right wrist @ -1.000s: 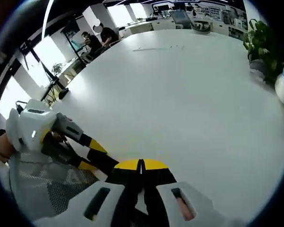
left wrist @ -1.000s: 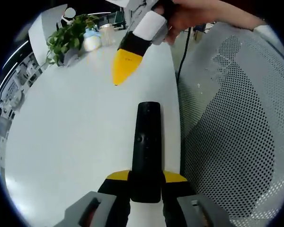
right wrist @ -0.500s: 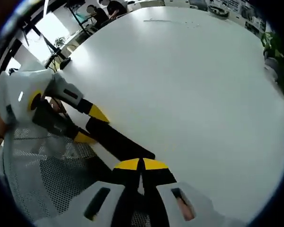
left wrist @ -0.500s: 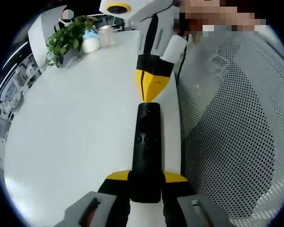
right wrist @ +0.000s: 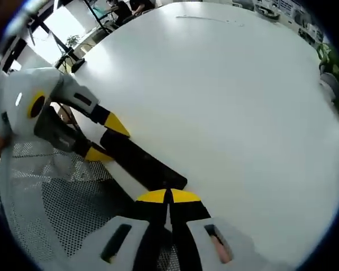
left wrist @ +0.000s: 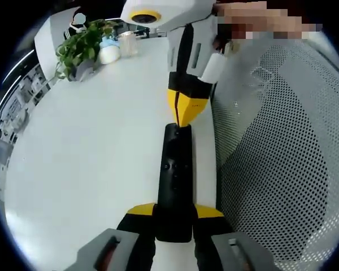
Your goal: Press the specified remote control buttons in sequence, fully releasing each button before pressing the next.
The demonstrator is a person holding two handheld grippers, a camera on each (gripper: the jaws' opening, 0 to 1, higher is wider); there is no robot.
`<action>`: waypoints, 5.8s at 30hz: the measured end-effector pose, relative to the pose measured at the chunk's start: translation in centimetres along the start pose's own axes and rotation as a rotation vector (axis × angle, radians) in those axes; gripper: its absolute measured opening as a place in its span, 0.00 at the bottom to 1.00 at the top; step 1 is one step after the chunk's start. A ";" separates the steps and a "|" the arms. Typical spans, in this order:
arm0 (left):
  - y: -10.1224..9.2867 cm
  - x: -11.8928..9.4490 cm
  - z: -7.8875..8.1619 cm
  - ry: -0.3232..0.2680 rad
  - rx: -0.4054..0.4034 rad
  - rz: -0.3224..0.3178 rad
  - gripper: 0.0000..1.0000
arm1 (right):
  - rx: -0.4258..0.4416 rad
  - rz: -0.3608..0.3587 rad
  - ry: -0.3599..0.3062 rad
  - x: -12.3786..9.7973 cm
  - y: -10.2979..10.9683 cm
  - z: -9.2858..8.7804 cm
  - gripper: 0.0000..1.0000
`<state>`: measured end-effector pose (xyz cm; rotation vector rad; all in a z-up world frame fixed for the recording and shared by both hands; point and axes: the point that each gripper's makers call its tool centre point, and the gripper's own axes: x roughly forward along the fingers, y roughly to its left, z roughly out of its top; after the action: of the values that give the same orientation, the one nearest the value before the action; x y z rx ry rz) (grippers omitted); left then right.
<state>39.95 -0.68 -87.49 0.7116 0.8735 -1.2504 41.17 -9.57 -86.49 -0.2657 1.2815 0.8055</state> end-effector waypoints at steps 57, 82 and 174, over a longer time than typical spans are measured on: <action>0.1 0.1 0.1 -0.019 -0.012 0.002 0.25 | -0.093 -0.028 -0.023 0.3 -0.3 0.3 0.00; 0.1 0.1 0.2 -0.029 -0.010 0.002 0.25 | -0.140 -0.036 -0.005 0.3 -0.2 0.3 0.00; -0.2 0.4 0.6 -0.040 0.017 -0.011 0.24 | -0.376 -0.073 -0.001 0.6 0.7 0.6 0.00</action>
<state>39.85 -1.41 -87.49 0.6941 0.8361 -1.2793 41.20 -8.48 -86.72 -0.6095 1.1067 0.9812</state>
